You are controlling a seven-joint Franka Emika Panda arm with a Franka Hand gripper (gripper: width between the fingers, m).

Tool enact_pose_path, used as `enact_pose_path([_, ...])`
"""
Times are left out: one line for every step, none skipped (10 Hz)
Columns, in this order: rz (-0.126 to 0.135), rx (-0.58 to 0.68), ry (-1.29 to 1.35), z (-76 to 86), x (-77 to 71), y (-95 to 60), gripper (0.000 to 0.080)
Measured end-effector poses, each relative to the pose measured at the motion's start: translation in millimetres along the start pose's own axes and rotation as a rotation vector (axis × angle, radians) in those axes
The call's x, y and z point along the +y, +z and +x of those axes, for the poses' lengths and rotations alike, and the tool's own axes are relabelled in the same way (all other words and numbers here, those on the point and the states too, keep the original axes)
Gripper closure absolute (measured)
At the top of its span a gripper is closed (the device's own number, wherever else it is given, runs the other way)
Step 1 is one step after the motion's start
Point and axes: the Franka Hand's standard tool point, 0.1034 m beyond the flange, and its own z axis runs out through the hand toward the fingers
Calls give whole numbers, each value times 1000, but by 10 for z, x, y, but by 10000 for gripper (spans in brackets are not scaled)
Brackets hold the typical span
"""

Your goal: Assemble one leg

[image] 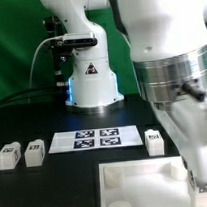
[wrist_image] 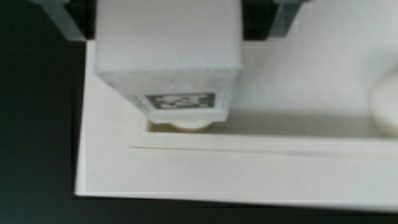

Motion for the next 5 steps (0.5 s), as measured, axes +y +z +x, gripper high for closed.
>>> enact_pose_path([-6, -7, 115, 0, -2, -9, 505])
enact_pose_path([-7, -7, 217, -16, -3, -11, 506])
enact_pose_path([-6, -7, 264, -21, -2, -6, 506])
enact_pose_path([-5, -4, 367, -23, -4, -11, 505])
enact_pose_path([-3, -4, 370, -20, -4, -12, 505])
